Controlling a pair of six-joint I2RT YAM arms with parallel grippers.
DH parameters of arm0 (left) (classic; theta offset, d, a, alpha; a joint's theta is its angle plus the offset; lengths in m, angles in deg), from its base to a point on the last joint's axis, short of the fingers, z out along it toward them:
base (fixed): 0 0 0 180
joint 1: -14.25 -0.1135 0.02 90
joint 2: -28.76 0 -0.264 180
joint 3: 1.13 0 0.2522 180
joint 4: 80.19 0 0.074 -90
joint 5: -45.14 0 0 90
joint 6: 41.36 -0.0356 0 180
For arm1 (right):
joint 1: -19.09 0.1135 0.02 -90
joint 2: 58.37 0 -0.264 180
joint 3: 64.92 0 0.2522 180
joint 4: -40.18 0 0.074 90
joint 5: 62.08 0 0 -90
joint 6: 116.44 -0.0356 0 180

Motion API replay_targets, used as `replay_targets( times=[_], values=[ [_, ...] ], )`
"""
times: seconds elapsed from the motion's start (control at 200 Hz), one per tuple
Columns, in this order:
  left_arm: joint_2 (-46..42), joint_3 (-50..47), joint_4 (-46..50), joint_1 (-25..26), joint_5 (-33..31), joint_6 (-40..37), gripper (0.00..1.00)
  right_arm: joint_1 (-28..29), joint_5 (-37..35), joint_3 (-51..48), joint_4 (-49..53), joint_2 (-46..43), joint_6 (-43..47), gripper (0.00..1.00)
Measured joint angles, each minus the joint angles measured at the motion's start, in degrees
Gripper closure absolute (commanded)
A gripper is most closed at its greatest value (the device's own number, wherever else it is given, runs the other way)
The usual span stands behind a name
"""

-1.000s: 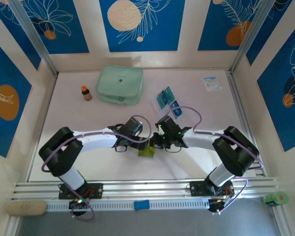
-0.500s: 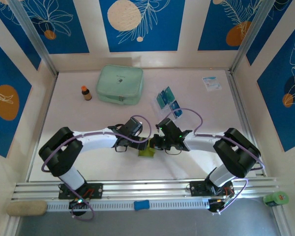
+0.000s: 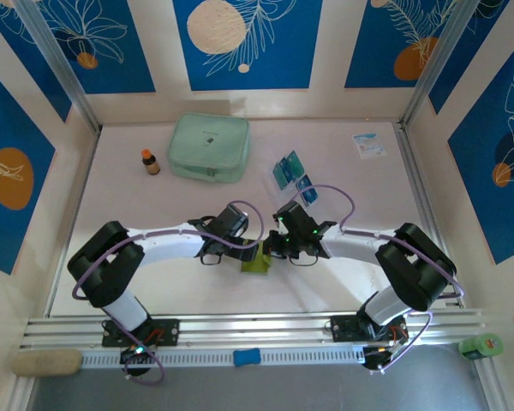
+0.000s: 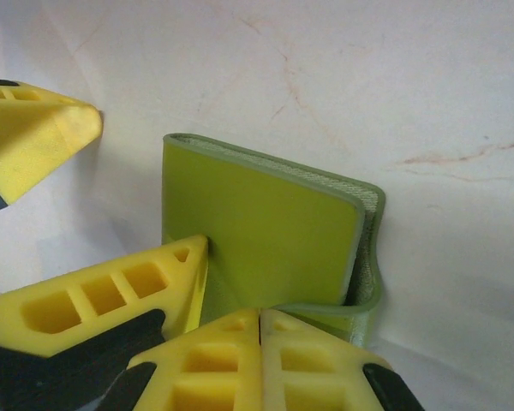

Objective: Put the credit cards into the card holder

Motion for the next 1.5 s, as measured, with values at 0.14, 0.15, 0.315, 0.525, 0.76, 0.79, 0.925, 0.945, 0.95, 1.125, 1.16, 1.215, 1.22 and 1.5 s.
replay_targets(
  times=[0.14,0.15,0.315,0.525,0.76,0.79,0.925,0.945,0.95,1.125,1.16,1.215,1.22,1.5],
  values=[
    [0.0,0.0,0.0,0.0,0.0,0.0,0.0,0.0,0.5,0.0,-0.8,1.0,0.0,1.0],
    [0.0,0.0,0.0,0.0,0.0,0.0,0.0,0.0,0.5,0.0,-0.9,1.1,0.0,1.0],
    [0.0,0.0,0.0,0.0,0.0,0.0,0.0,0.0,0.7,0.0,-1.7,1.6,0.0,1.0],
    [0.0,0.0,0.0,0.0,0.0,0.0,0.0,0.3,0.5,-0.6,-3.0,1.6,-0.2,1.0],
    [0.0,0.0,0.0,0.0,0.0,0.0,0.0,0.7,-0.3,-2.7,-6.1,0.8,-1.1,1.0],
    [0.0,0.0,0.0,0.0,0.0,0.0,0.0,0.7,-0.5,-2.8,-6.3,0.7,-1.2,1.0],
    [0.0,0.0,0.0,0.0,0.0,0.0,0.0,0.9,-0.8,-3.7,-7.3,0.2,-1.3,1.0],
    [0.0,0.0,0.0,0.0,0.0,0.0,0.0,0.9,-0.8,-3.8,-7.5,0.2,-1.4,1.0],
    [0.0,0.0,0.0,0.0,0.0,0.0,0.0,0.9,-0.8,-3.8,-7.5,0.2,-1.4,1.0],
    [0.0,0.0,0.0,0.0,0.0,0.0,0.0,0.9,-0.9,-4.6,-8.6,-0.2,-1.6,1.0],
    [0.0,0.0,0.0,0.0,0.0,0.0,0.0,1.0,-1.0,-4.8,-8.8,-0.3,-1.6,1.0],
    [0.0,0.0,0.0,0.0,0.0,0.0,0.0,1.1,-1.2,-5.1,-9.2,-0.5,-1.7,1.0],
    [0.0,0.0,0.0,0.0,0.0,0.0,0.0,1.1,-1.2,-5.1,-9.2,-0.5,-1.7,1.0],
    [0.0,0.0,0.0,0.0,0.0,0.0,0.0,2.5,-3.5,-6.3,-10.7,-1.2,-1.8,1.0]
  ],
)
